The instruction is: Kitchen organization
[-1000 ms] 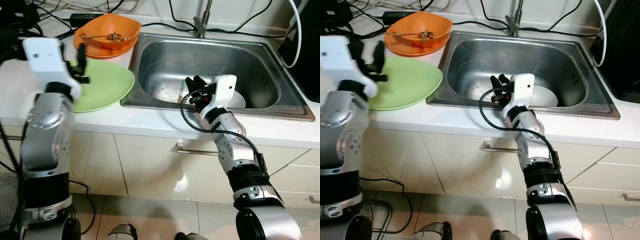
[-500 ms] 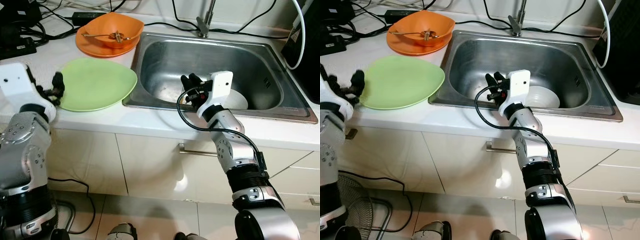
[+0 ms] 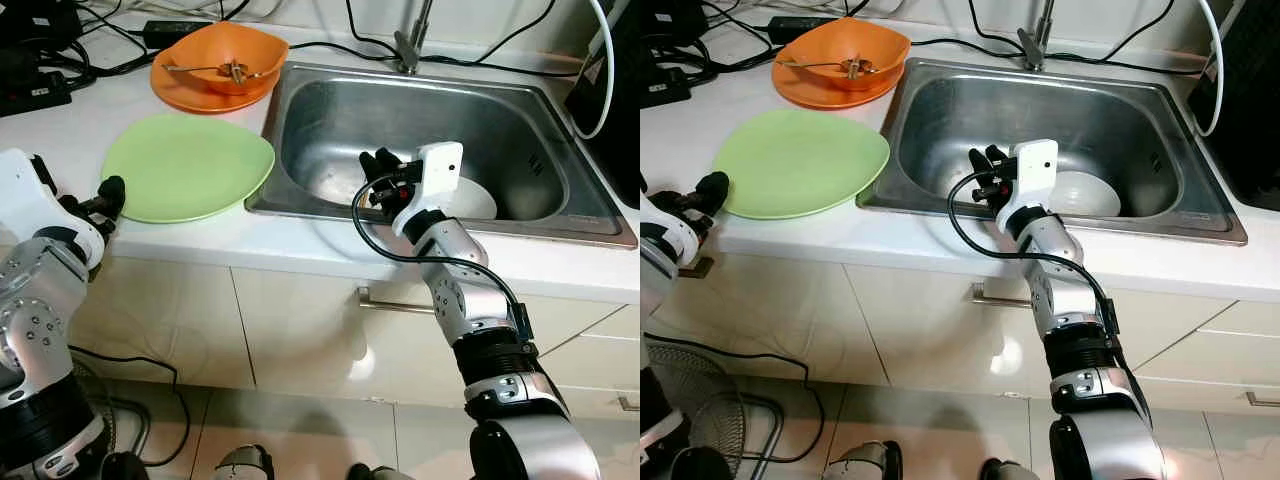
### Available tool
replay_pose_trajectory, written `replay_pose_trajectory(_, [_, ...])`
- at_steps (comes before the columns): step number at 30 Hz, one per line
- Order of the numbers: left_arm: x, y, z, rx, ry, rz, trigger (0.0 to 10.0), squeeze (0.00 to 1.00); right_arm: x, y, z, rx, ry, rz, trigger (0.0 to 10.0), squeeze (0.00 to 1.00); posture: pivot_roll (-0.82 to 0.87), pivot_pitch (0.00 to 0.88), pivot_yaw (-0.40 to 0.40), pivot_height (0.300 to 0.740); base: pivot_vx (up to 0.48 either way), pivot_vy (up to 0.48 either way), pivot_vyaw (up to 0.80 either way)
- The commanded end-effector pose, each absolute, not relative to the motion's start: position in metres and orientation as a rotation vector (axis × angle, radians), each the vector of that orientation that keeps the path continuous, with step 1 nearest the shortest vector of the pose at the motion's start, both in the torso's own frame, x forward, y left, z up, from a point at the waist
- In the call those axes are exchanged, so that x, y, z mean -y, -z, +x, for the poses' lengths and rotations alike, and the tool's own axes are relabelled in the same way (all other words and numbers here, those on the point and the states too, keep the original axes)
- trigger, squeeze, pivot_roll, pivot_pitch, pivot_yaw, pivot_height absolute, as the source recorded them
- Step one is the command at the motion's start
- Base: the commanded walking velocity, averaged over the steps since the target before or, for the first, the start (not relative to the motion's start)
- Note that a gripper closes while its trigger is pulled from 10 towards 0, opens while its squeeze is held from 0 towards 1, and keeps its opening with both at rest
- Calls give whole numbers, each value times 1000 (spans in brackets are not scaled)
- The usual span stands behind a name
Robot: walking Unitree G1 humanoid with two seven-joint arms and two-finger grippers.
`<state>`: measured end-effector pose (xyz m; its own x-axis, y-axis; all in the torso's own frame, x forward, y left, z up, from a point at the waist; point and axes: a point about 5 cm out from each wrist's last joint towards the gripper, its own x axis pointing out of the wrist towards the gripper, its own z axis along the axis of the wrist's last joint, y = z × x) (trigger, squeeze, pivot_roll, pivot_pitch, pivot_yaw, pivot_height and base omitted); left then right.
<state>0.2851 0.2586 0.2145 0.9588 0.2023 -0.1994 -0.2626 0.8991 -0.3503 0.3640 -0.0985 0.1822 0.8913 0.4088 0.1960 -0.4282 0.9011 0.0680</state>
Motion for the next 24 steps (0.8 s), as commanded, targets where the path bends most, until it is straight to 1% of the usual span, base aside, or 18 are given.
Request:
replay_pose_trajectory(1, [-251,-214,287,-181,-213,-424,10000,0,100,-185,363,190,-435,106,10000,0,219,123,-55,740,0,0,0])
replay_pose_trajectory(4, [-243,-211,289,-199,-195,-463,10000,0,100,-185,363,187,-433,104,10000,0,216,125,-53,740,0,0,0])
replay_pose_trajectory(11, [-236,-212,290,-210,-178,-519,10000,0,100,-184,363,184,-431,103,10000,0,216,125,-53,740,0,0,0])
replay_pose_trajectory(13, [-229,-212,292,-222,-161,-574,10000,0,100,-184,363,183,-430,103,10000,0,214,124,-50,740,0,0,0])
replay_pose_trajectory(17, [-221,-208,294,-240,-145,-620,10000,0,100,-184,363,183,-429,103,10000,0,214,124,-49,740,0,0,0])
replay_pose_trajectory(18, [-215,-206,295,-249,-129,-648,10000,0,100,-184,363,182,-430,102,10000,0,213,124,-49,740,0,0,0])
replay_pose_trajectory(24, [-200,-199,297,-278,-96,-705,10000,0,99,-184,362,182,-431,96,10000,0,210,126,-48,740,0,0,0])
